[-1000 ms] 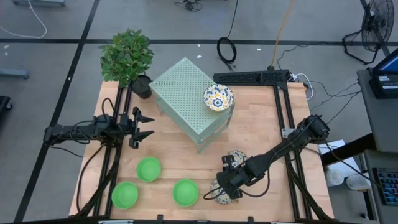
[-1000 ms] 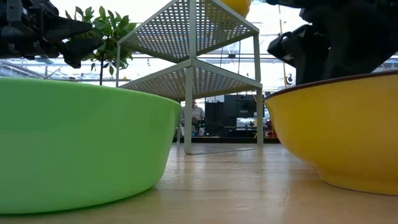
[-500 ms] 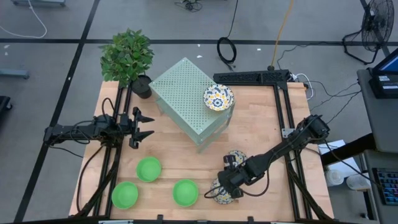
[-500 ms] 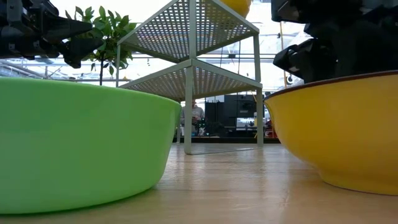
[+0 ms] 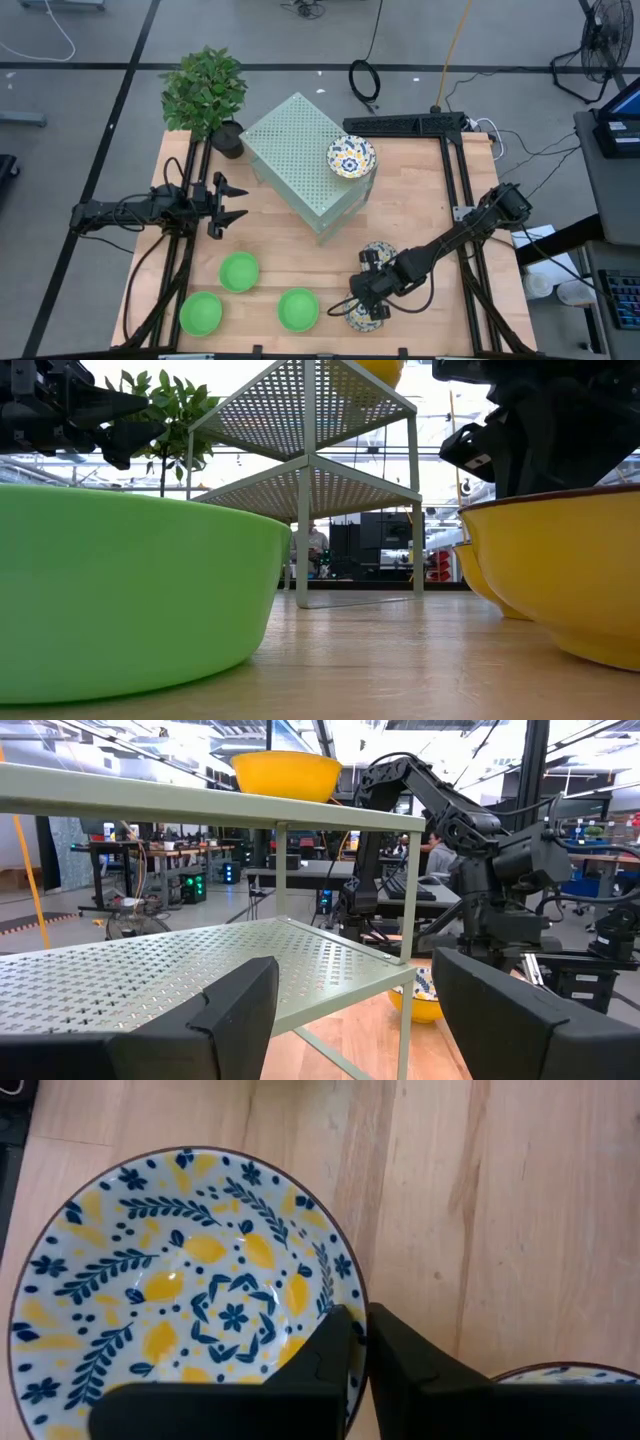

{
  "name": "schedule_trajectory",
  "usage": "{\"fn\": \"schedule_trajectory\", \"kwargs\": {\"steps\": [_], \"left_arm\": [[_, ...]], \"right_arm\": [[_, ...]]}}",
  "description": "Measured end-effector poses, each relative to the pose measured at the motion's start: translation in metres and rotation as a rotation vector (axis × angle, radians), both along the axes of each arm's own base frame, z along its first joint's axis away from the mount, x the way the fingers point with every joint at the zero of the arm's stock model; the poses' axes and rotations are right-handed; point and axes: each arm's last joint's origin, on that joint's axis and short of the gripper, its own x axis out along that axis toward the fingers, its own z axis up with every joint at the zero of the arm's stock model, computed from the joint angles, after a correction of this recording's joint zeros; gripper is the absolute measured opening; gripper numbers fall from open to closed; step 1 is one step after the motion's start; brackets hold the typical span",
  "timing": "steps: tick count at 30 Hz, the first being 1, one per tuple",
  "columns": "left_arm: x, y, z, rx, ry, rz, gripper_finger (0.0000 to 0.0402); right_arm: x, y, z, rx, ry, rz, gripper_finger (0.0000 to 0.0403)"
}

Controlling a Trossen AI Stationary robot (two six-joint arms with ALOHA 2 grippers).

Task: Pick & Place Mini bowls
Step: Stack the bottom yellow patterned bowl on the yellow patterned bowl on the shelf

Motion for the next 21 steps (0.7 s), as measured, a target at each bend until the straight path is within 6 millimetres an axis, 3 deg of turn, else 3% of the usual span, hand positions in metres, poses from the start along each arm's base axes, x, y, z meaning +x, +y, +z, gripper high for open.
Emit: {"fn": "schedule_trajectory", "kwargs": {"steps": [10, 21], "left_arm": [[0.0, 0.0, 0.0, 0.0, 0.0, 0.0, 0.0269], [0.0, 0.0, 0.0, 0.0, 0.0, 0.0, 0.0269]], "right_arm": [[0.001, 0.002, 0.006, 0.049, -0.031, 0.019, 0.0004], [-0.009, -0.004, 0.05, 0.113, -0.175, 0.018, 0.0002]]}}
